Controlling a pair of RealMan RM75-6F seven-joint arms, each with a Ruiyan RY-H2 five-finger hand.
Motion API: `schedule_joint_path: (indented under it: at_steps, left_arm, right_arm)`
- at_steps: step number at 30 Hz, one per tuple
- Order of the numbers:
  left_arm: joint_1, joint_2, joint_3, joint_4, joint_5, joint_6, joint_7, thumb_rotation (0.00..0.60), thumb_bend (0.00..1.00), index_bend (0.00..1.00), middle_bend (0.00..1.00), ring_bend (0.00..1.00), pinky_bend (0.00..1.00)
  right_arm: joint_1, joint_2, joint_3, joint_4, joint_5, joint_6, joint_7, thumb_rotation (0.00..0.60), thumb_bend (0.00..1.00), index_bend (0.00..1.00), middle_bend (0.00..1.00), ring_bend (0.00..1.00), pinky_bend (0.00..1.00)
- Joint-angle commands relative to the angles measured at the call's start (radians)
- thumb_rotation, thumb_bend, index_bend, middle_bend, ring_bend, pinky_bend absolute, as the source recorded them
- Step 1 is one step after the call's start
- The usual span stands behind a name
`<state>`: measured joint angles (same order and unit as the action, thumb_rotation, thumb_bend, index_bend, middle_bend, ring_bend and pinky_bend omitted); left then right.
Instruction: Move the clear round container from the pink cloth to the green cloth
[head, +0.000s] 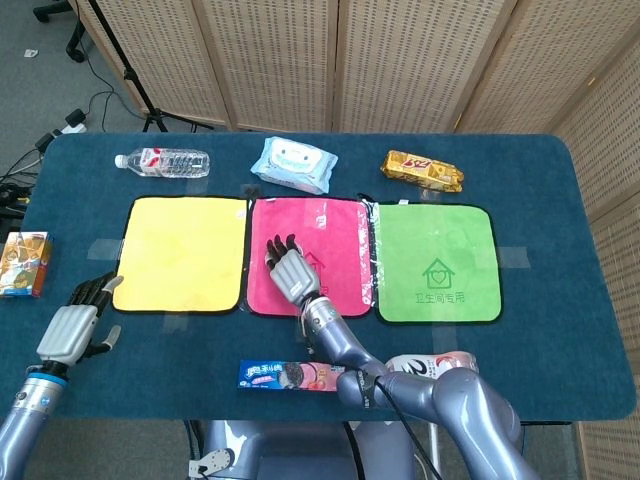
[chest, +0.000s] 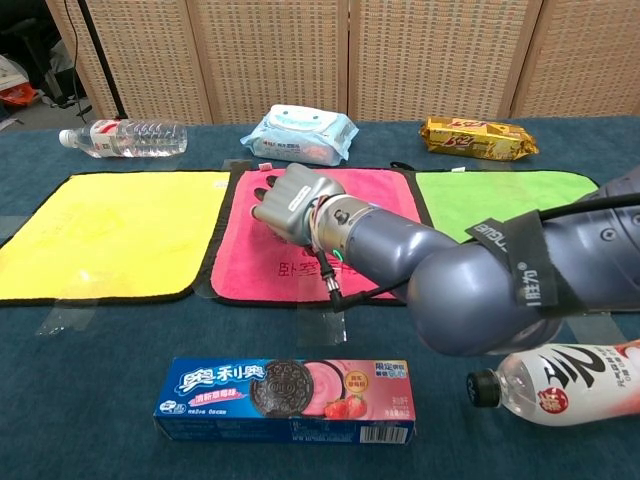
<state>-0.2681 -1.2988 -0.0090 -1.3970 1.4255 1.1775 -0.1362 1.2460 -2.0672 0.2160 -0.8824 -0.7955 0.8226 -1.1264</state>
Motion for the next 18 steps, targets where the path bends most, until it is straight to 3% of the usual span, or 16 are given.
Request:
schedule_joint_path:
  at_steps: [1, 18]
  left_arm:
    - [0.0, 0.0, 0.0, 0.0, -0.001, -0.001, -0.001, 0.6, 0.45, 0.0, 0.0, 0.0, 0.05]
    - [0.0, 0.002, 0.006, -0.011, 0.009, 0.003, -0.002, 0.6, 0.45, 0.0, 0.0, 0.0, 0.05]
  right_arm:
    - [-0.006, 0.004, -0.002, 0.0, 0.001, 0.003, -0.003, 0.6, 0.76, 0.15, 0.06, 0.0, 0.15]
    - [-0.052, 0.043, -0.017, -0.035, 0.03, 0.03, -0.047, 0.6, 0.76, 0.15, 0.07, 0.0, 0.14]
